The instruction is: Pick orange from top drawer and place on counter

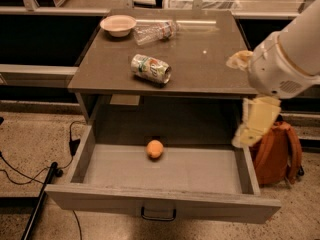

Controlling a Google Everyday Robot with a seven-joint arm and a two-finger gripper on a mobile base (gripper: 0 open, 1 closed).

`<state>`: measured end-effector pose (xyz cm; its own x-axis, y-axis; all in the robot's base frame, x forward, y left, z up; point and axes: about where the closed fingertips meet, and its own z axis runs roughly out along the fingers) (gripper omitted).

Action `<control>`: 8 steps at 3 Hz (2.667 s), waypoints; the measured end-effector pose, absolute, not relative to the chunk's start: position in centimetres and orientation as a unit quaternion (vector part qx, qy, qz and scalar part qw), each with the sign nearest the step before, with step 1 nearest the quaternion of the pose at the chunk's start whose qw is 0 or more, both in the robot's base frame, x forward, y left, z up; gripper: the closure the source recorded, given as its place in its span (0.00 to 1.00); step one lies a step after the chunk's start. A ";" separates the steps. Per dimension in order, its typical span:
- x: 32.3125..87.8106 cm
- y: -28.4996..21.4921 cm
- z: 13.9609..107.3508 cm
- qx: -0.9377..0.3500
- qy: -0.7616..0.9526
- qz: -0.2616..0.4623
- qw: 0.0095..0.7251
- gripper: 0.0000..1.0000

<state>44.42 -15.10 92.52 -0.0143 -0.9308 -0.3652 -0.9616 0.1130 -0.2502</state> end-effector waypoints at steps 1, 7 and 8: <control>47.4 -10.0 86.7 -0.670 0.668 0.136 0.294 0.00; 52.1 2.1 64.3 -0.555 0.674 0.308 0.378 0.00; 53.9 2.7 61.9 -0.517 0.698 0.304 0.391 0.26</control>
Offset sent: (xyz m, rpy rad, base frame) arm 0.0879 0.1941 -0.1478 0.8640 -0.0522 0.2049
